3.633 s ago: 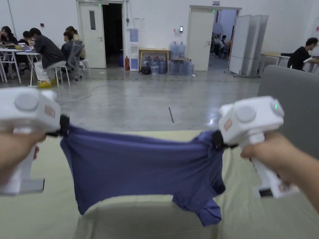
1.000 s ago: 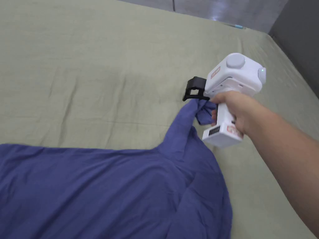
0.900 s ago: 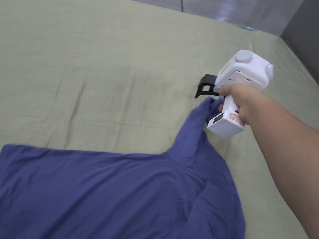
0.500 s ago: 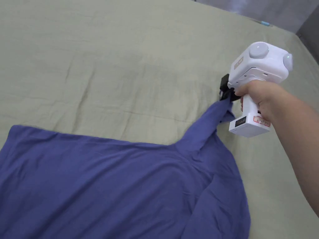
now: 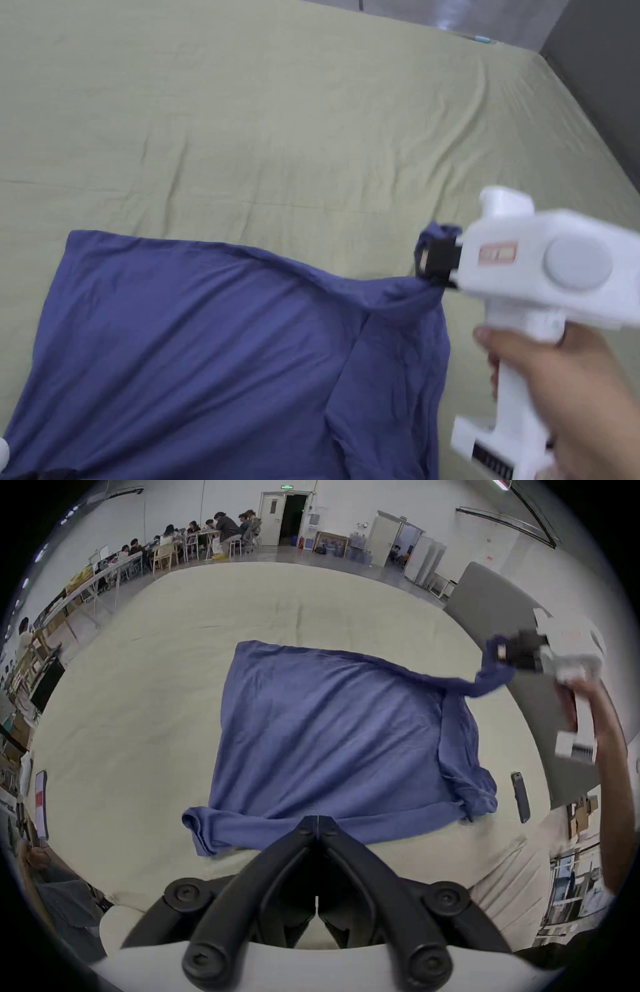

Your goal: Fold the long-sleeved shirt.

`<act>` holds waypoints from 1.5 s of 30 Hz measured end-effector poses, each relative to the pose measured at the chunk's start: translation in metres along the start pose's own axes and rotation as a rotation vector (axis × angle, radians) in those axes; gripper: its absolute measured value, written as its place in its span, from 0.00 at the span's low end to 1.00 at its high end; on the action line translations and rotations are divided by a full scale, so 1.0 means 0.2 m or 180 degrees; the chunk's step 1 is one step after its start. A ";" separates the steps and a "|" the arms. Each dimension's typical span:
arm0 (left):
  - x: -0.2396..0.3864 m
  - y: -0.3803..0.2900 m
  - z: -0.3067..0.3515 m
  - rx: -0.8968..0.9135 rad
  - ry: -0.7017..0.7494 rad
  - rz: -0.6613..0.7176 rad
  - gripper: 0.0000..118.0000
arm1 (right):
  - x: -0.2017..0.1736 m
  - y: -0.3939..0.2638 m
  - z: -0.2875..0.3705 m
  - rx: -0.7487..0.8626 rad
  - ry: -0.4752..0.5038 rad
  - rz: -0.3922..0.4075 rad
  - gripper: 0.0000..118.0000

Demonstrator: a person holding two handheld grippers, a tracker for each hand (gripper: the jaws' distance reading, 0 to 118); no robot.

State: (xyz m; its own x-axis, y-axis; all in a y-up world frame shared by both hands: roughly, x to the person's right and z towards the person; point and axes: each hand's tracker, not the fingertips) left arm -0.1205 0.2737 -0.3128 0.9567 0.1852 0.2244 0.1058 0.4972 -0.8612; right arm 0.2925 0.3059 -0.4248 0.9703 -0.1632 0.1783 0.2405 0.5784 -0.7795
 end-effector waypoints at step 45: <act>-0.60 1.22 -1.12 -0.0486 0.0799 0.0260 1.00 | -0.11 -0.90 0.19 -0.0681 0.0471 -0.0007 0.03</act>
State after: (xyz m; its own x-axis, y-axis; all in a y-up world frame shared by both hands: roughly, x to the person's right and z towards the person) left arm -0.1493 0.1831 -0.6527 0.9988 -0.0053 0.0482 0.0470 0.3525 -0.9346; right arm 0.2281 0.2350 -0.2655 0.9520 -0.2885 0.1026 0.2168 0.3982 -0.8913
